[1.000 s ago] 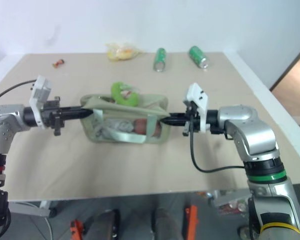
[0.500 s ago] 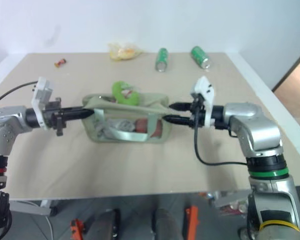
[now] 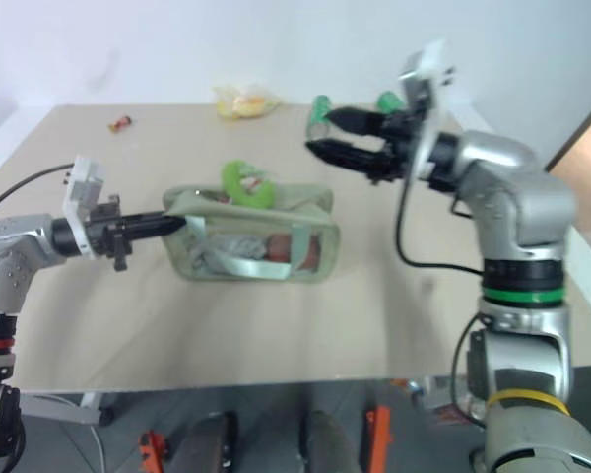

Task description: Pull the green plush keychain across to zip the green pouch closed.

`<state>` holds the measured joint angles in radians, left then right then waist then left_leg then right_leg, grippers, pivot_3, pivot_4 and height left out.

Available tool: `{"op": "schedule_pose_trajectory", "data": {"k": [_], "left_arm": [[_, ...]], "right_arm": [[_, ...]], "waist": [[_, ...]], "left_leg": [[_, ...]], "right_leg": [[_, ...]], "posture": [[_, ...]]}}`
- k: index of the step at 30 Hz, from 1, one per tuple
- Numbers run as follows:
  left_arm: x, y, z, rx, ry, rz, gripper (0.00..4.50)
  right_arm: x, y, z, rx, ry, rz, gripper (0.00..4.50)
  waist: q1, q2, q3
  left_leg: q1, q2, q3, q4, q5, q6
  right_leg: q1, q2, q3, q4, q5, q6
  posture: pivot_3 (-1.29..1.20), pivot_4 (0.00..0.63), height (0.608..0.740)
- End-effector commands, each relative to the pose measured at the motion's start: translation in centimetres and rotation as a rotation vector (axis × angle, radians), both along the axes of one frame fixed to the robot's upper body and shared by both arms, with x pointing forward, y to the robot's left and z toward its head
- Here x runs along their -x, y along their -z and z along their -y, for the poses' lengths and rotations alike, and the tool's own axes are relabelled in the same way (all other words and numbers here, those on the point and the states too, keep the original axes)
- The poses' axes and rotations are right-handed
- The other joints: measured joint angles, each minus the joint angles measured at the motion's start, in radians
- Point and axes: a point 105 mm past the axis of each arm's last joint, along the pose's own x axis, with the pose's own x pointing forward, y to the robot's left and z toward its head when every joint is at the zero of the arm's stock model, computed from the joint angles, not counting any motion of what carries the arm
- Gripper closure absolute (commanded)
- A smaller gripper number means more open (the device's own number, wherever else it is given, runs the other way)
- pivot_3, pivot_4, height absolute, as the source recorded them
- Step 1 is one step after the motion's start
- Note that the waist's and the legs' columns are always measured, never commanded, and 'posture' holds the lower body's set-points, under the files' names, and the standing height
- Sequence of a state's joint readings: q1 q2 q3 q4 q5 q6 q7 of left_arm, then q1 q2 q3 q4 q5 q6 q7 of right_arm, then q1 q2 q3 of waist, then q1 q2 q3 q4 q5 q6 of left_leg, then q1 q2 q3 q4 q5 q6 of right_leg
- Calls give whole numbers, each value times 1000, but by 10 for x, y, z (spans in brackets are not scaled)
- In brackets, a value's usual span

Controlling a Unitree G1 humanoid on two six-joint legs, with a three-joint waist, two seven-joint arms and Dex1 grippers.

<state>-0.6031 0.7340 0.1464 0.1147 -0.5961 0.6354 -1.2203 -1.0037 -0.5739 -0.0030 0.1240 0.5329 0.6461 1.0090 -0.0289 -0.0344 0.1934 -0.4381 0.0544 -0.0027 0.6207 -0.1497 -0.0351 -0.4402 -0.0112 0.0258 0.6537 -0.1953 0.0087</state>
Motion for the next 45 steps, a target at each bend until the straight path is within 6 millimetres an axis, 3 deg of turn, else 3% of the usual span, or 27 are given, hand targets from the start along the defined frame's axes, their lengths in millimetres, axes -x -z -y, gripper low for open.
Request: {"op": "schedule_pose_trajectory", "data": {"k": [1, 6, 19, 32, 37, 41, 45], "left_arm": [[2, -3, 6, -5, 17, 19, 4500], [4, -2, 8, 3, 17, 21, 4500], [7, 0, 9, 19, 7, 24, 4500], [9, 3, 8, 27, -12, 24, 4500], [9, 3, 7, 30, -20, 23, 4500], [9, 3, 7, 32, -23, 23, 4500], [7, 4, 8, 36, -25, 20, 4500]], "right_arm": [[-5, -15, -16, 31, -30, 64, 1416], [-20, -15, -29, 54, -53, 49, 1416], [-28, 10, -48, 187, -135, 0, 1416], [-33, 20, -58, 230, -169, -19, 1416], [-33, 19, -60, 222, -178, -13, 2864], [-33, 19, -60, 220, -181, -7, 4358], [-34, 18, -58, 216, -177, -1, 4436]], "waist": [[5, 0, 0], [8, 0, 0], [8, 0, 0], [7, 0, 0], [7, 0, 0], [7, 0, 0], [7, 0, 0]], "left_leg": [[-1, 0, 0, 0, 0, 0], [-2, 0, 0, -1, 0, 0], [-1, 0, 0, -1, 0, 0], [-1, 0, 0, -2, 0, 0], [-1, 0, 0, -2, 0, 0], [-1, 0, 0, -2, 0, 0], [-1, 0, 0, -2, 0, 0]], "right_leg": [[0, 0, 0, 0, 0, 0], [0, 0, 0, -2, 1, 6], [0, 0, 0, -2, 1, 4], [0, 0, 0, -2, 1, 4], [0, 0, -1, -2, 1, 4], [0, 0, 0, -2, 1, 4], [0, 0, -1, -2, 1, 4]], "posture": [[0, 150, 740], [0, 150, 740], [0, 150, 740], [0, 150, 740], [0, 150, 740], [0, 150, 740], [0, 150, 740]]}}
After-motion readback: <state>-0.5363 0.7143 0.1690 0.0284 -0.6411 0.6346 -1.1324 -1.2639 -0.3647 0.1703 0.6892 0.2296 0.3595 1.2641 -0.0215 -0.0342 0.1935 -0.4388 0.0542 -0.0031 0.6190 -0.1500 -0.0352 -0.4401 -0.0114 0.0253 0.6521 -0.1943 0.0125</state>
